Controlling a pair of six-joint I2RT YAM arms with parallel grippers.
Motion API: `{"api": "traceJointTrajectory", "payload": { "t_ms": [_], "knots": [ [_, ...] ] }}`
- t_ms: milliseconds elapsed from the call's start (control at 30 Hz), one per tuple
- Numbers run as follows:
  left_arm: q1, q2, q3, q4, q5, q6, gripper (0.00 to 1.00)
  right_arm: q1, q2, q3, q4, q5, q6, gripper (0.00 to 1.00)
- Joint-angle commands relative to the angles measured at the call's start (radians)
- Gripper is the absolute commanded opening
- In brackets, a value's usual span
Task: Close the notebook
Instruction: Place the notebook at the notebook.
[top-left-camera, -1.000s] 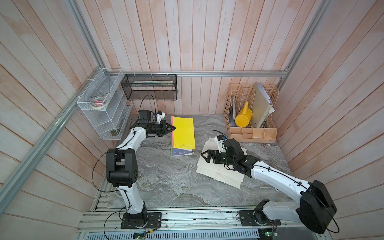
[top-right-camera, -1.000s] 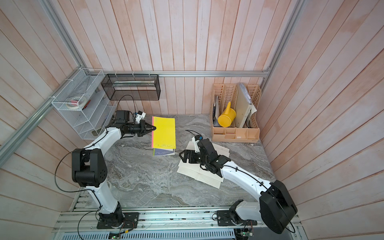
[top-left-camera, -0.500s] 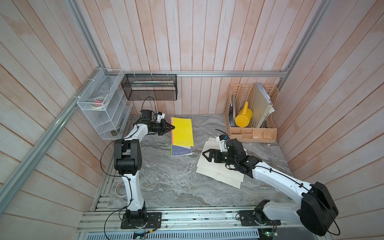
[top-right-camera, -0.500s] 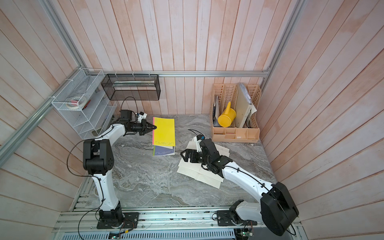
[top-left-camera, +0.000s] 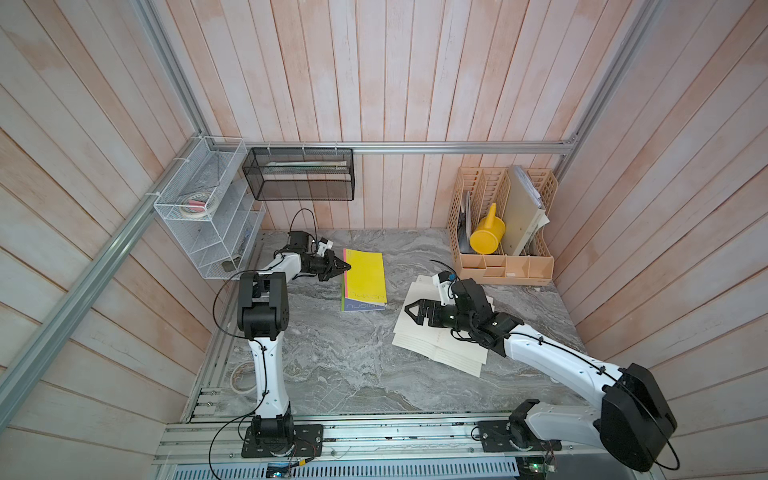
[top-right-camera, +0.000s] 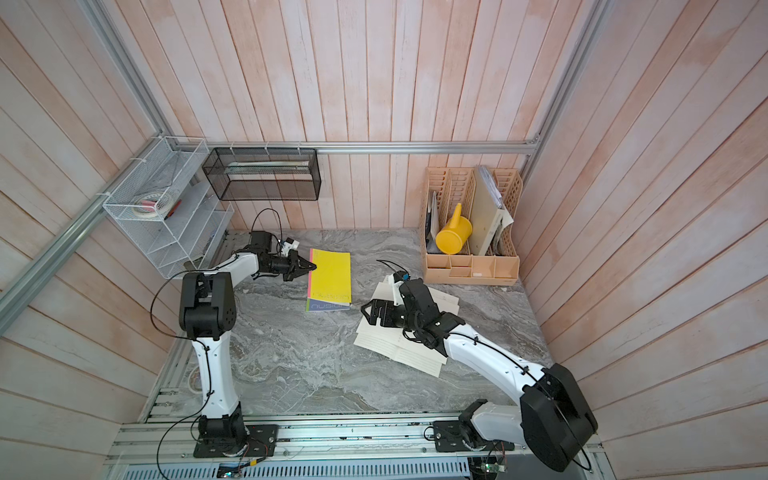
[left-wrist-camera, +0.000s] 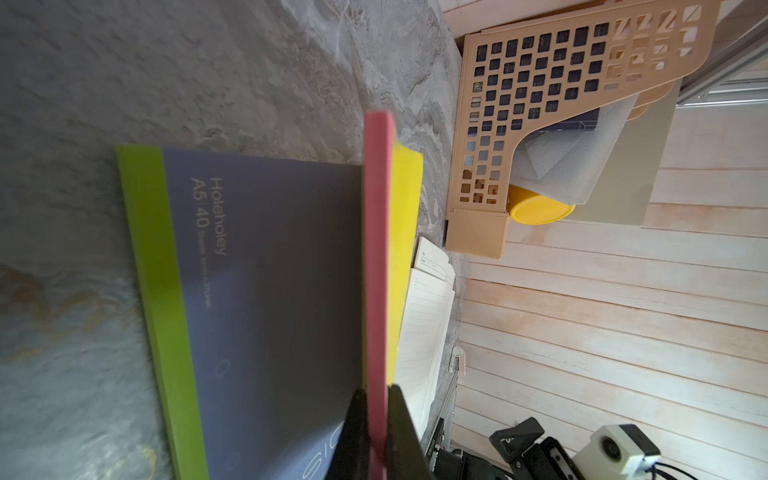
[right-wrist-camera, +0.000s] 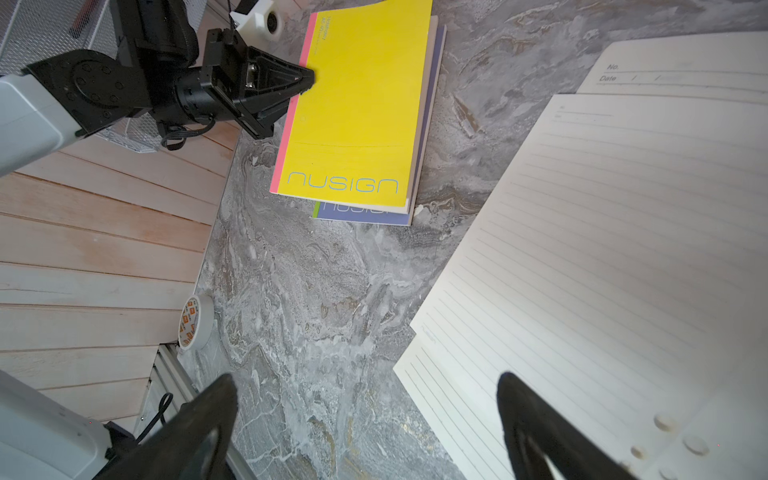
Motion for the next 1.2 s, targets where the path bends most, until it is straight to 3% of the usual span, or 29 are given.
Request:
{"api": "traceJointTrajectory", "payload": {
  "t_ms": [0,400,933,1000,1167],
  "knots": [
    [0.002,0.023,0.043,-0.037,-0.007,0.054,0.0,-0.003,0.007,-0.019,0.017,-0.017,0.006,0.98],
    [0.002,0.092,0.108,-0.144,-0.026,0.146,0.0,-0.003,-0.001,-0.04,0.024,-0.017,0.011,0.98],
    [0.002,0.1,0.109,-0.161,-0.064,0.158,0.0,-0.004,-0.013,-0.071,0.028,-0.02,0.017,0.98],
    [0.002,0.101,0.108,-0.163,-0.076,0.156,0.08,-0.004,-0.017,-0.075,0.025,-0.02,0.017,0.98],
    [0.004,0.107,0.107,-0.163,-0.082,0.156,0.1,-0.004,-0.022,-0.084,0.027,-0.021,0.021,0.98]
  ]
}}
